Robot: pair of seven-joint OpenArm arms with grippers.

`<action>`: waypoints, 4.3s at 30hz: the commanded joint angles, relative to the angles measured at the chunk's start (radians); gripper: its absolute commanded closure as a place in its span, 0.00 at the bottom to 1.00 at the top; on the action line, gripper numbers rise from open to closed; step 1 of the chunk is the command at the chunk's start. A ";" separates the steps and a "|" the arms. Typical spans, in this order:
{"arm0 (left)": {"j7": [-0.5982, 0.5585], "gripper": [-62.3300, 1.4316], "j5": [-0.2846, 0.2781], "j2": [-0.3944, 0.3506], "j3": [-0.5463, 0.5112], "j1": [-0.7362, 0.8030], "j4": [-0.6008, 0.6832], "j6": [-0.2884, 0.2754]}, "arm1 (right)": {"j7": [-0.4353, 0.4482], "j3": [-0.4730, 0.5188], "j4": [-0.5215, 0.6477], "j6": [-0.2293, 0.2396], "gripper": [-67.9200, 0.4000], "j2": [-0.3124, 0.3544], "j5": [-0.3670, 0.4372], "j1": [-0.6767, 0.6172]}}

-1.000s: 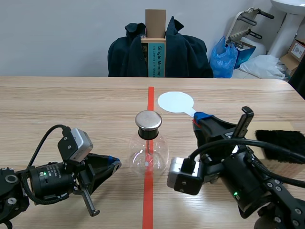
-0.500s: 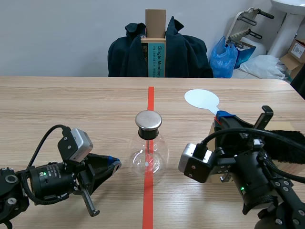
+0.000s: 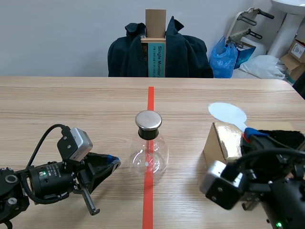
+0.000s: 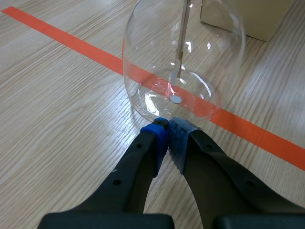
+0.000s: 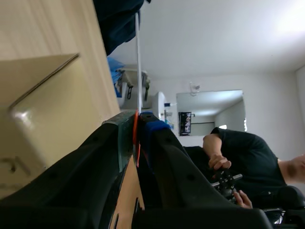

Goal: Do the electroscope experiment.
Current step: 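Put the plate down on the right, then return to the home posture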

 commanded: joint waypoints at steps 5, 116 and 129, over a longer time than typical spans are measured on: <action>-0.018 0.93 -0.007 -0.003 -0.003 -0.006 0.014 0.001 | -0.008 0.035 -0.062 -0.016 0.98 0.008 0.011 -0.019; -0.009 0.00 -0.061 -0.265 -0.354 0.634 0.732 -0.003 | 0.207 0.274 0.341 0.962 0.00 0.166 1.337 0.116; -0.010 0.00 -0.060 -0.262 -0.354 0.634 0.732 -0.003 | 0.202 0.274 0.341 0.962 0.00 0.166 1.334 0.116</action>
